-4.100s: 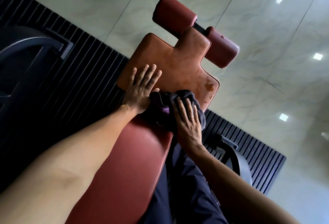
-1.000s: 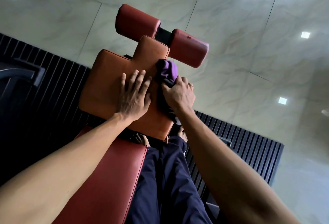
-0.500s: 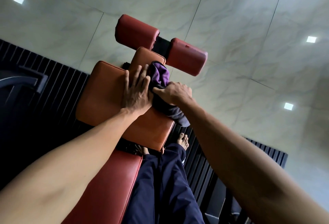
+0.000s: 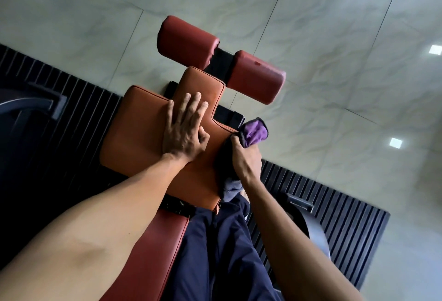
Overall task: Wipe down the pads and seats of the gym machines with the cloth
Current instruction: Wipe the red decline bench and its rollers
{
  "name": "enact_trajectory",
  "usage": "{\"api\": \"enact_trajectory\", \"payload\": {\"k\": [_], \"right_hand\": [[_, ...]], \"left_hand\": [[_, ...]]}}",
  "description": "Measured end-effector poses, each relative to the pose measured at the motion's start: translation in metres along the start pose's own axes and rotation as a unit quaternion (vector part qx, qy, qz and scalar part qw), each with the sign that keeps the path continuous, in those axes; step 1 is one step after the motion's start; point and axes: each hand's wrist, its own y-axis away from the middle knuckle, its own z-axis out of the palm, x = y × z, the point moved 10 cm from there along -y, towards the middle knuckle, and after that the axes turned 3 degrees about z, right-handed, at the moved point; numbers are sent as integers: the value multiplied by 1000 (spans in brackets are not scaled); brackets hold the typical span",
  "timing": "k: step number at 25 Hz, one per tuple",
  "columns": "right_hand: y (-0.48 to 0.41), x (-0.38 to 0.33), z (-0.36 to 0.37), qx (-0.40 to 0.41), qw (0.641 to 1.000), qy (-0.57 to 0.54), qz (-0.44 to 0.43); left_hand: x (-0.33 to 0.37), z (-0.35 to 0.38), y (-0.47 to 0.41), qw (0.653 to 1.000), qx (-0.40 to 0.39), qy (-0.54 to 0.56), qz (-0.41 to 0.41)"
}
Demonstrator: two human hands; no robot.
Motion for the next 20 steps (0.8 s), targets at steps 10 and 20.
{"api": "enact_trajectory", "payload": {"k": [10,20], "right_hand": [[14,-14,-14,65,996,-45,-51],[-16,-56,-17,40,993,70,-90]], "left_hand": [[2,-1,-1,1000,5,-15,0],[4,-5,0,1000,8,-9,-4]]}}
